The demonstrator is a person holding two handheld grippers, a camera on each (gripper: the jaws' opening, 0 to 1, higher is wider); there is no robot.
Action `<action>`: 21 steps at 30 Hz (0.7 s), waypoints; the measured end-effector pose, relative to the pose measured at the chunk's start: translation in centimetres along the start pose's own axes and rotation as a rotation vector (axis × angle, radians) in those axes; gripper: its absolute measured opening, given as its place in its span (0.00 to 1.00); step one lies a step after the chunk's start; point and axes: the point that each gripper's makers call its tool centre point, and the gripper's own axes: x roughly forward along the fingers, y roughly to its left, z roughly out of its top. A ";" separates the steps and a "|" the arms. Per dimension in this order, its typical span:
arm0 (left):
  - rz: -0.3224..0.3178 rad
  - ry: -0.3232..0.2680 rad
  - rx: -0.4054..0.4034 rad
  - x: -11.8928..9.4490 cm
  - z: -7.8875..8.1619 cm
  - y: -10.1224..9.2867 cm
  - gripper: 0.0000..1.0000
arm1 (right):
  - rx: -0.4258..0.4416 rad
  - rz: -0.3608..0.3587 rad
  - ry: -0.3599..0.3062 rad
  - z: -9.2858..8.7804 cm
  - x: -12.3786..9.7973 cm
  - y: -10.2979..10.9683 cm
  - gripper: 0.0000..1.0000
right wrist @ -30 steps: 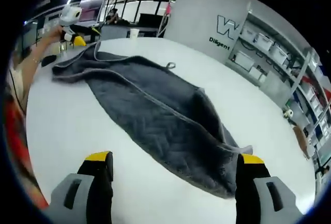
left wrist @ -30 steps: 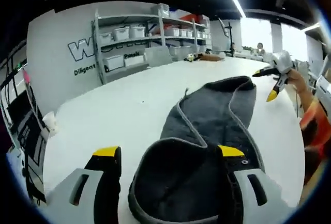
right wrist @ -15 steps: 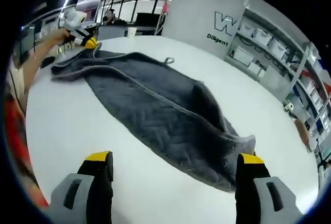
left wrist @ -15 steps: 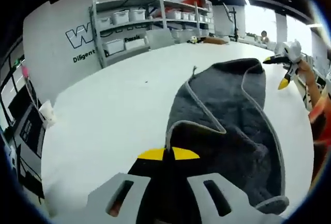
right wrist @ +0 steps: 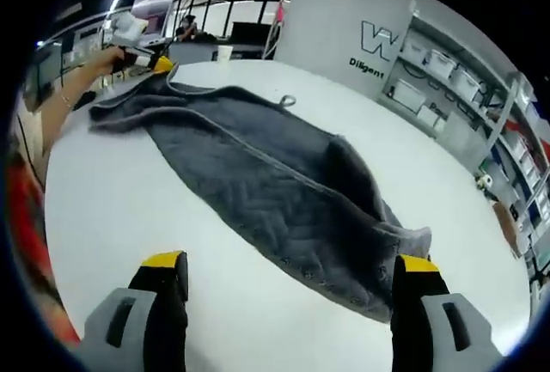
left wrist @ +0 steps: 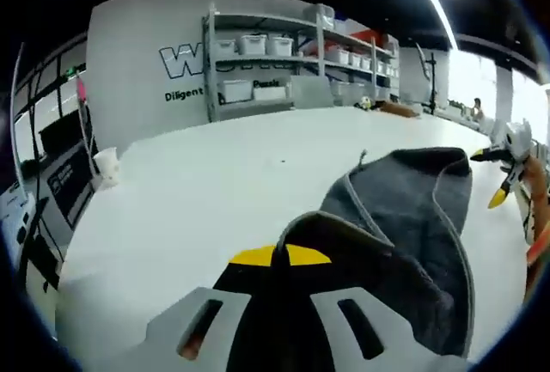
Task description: Open the folded towel by lifting each exposed corner and separating the folded layers until the towel lies flat within the target outline without major curled edges
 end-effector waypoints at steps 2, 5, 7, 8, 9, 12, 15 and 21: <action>0.054 -0.055 -0.053 -0.2 1.1 1.4 0.01 | 0.002 -0.001 0.001 0.0 0.0 0.0 0.99; 0.116 -0.097 -0.091 -0.2 1.9 3.3 0.01 | -0.001 0.001 -0.002 0.0 0.0 0.0 0.99; 0.147 -0.112 -0.104 -0.2 2.2 4.4 0.01 | -0.003 0.002 -0.001 0.0 0.0 0.1 0.99; 0.165 -0.109 -0.108 -0.1 2.2 4.9 0.01 | -0.004 0.003 -0.001 0.1 0.0 0.1 0.99; 0.176 -0.106 -0.109 -0.1 2.1 5.2 0.01 | -0.004 0.003 -0.002 0.1 0.0 0.1 0.99; 0.238 -0.080 -0.093 0.0 1.5 6.7 0.01 | -0.002 0.000 -0.005 0.1 -0.1 0.0 0.99; 0.308 -0.028 -0.070 0.2 0.1 8.6 0.01 | 0.000 -0.003 -0.004 0.1 -0.2 0.0 0.99; 0.401 0.041 -0.021 0.5 -2.1 11.0 0.01 | 0.002 -0.004 -0.001 -0.1 -0.3 -0.1 0.99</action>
